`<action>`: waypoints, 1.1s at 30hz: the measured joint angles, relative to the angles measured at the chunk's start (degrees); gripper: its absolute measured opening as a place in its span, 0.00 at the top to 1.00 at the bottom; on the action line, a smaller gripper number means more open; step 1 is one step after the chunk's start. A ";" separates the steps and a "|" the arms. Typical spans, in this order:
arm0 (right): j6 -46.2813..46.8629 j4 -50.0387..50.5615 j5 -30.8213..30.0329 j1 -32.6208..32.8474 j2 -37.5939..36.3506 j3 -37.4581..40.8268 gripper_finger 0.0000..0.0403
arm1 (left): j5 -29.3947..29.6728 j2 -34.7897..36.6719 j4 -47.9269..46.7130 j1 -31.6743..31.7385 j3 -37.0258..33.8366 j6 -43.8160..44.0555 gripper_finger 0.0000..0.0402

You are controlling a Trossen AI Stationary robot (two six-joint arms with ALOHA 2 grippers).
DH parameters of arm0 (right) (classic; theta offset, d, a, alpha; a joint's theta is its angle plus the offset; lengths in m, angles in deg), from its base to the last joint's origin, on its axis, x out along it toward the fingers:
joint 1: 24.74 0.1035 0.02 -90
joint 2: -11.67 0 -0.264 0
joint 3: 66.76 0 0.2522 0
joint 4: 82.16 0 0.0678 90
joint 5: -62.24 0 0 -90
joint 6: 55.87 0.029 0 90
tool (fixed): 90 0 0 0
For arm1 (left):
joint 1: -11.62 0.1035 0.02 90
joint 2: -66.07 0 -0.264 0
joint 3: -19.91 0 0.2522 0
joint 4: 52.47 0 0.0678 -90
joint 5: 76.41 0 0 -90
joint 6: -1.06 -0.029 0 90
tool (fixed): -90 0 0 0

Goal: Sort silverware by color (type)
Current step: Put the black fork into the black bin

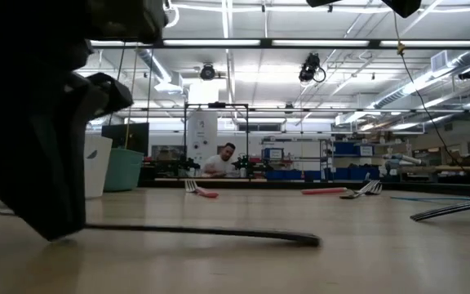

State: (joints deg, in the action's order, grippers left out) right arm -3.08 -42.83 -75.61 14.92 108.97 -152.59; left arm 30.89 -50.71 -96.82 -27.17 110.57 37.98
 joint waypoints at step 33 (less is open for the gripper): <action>0.77 -0.20 1.18 0.45 -0.02 0.00 0.74 | 1.99 26.46 -27.54 -15.41 0.35 27.48 0.95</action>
State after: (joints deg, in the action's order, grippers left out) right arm -2.30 -43.03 -74.43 15.37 108.94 -152.59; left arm 32.88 -24.25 -124.36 -42.58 110.92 65.47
